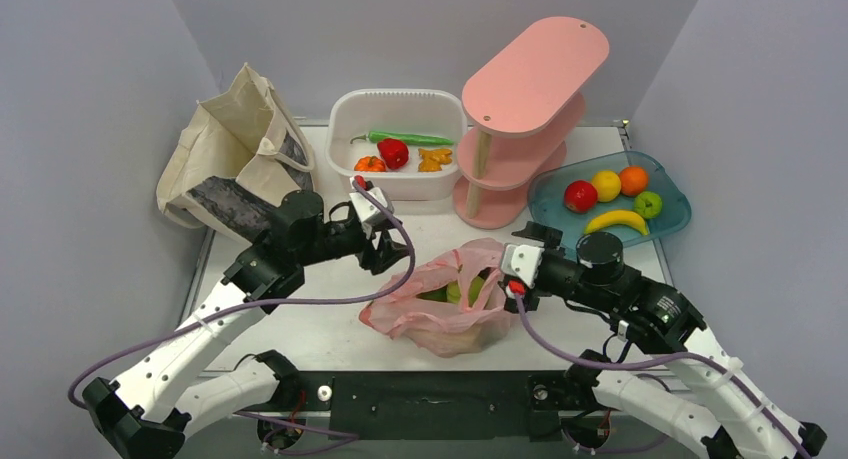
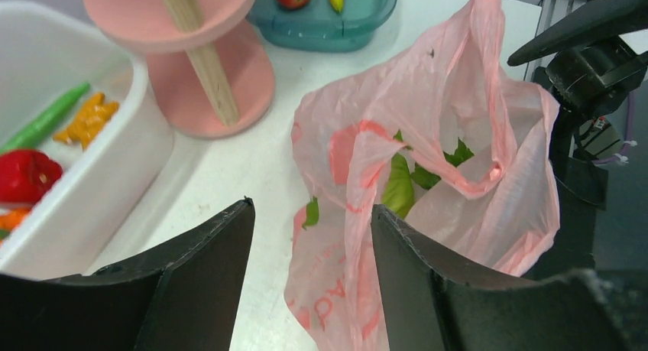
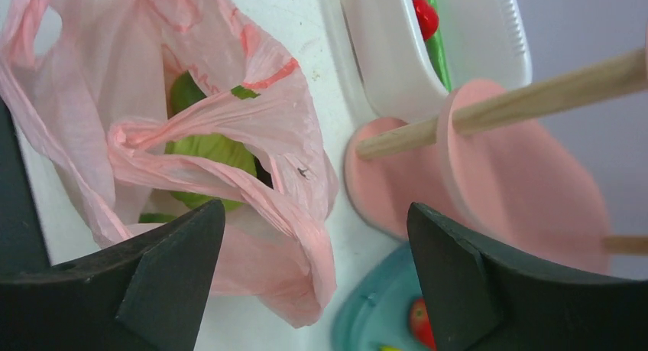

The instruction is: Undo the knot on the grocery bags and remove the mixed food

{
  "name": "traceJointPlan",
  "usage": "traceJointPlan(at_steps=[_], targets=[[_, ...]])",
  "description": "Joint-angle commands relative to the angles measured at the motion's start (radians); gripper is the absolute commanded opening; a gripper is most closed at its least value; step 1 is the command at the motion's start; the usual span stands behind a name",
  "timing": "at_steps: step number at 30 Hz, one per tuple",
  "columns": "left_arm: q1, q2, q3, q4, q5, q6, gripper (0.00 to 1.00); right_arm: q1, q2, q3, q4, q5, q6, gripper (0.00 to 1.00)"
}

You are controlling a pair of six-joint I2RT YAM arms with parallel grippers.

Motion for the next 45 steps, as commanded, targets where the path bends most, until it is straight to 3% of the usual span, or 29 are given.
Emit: traceJointPlan(at_steps=[1,6,8,12,14,16,20,23,30,32,33,35,36,38,42,45], targets=[[0.062,-0.034,0.024,-0.131,0.099,-0.043,0.56,0.133,0.052,0.022,-0.041,0.177,-0.296,0.86],[0.082,-0.068,0.077,-0.326,0.23,0.057,0.55,0.24,0.116,-0.005,-0.074,0.204,-0.466,0.85],[0.081,-0.081,0.098,-0.421,0.293,0.121,0.55,0.247,0.146,-0.01,-0.083,0.192,-0.504,0.8],[0.064,-0.09,0.112,-0.557,0.386,0.19,0.57,0.247,0.205,-0.001,-0.062,0.189,-0.519,0.52],[0.038,-0.086,0.097,-0.564,0.41,0.168,0.59,0.247,0.226,0.014,-0.029,0.191,-0.47,0.21],[-0.006,-0.076,0.07,-0.516,0.395,0.122,0.6,0.246,0.247,0.039,-0.008,0.191,-0.406,0.02],[-0.074,-0.014,0.03,-0.378,0.307,0.09,0.61,0.23,0.262,0.076,0.043,0.182,-0.276,0.0],[-0.103,0.058,0.018,-0.277,0.269,0.101,0.62,0.156,0.242,0.084,0.128,0.146,-0.087,0.0],[-0.182,0.092,-0.032,-0.348,0.207,0.227,0.59,-0.087,0.194,0.107,0.204,0.034,0.343,0.0],[-0.185,0.069,-0.035,-0.412,0.239,0.294,0.34,-0.189,0.172,0.087,0.245,0.003,0.509,0.0],[-0.187,0.054,-0.029,-0.474,0.244,0.325,0.13,-0.22,0.161,0.078,0.259,-0.019,0.585,0.0],[-0.186,0.025,-0.016,-0.576,0.215,0.435,0.0,-0.316,0.152,0.029,0.304,-0.11,0.769,0.0],[-0.182,0.015,-0.012,-0.632,0.16,0.505,0.0,-0.367,0.151,0.02,0.332,-0.134,0.872,0.0],[-0.142,-0.013,0.008,-0.708,0.096,0.624,0.0,-0.434,0.151,0.001,0.381,-0.204,0.99,0.0],[0.12,0.007,0.159,-0.83,0.087,0.823,0.0,-0.569,0.168,0.02,0.513,-0.314,1.196,0.0],[0.237,0.047,0.268,-0.911,0.091,0.967,0.0,-0.63,0.164,0.033,0.565,-0.369,1.28,0.0]])
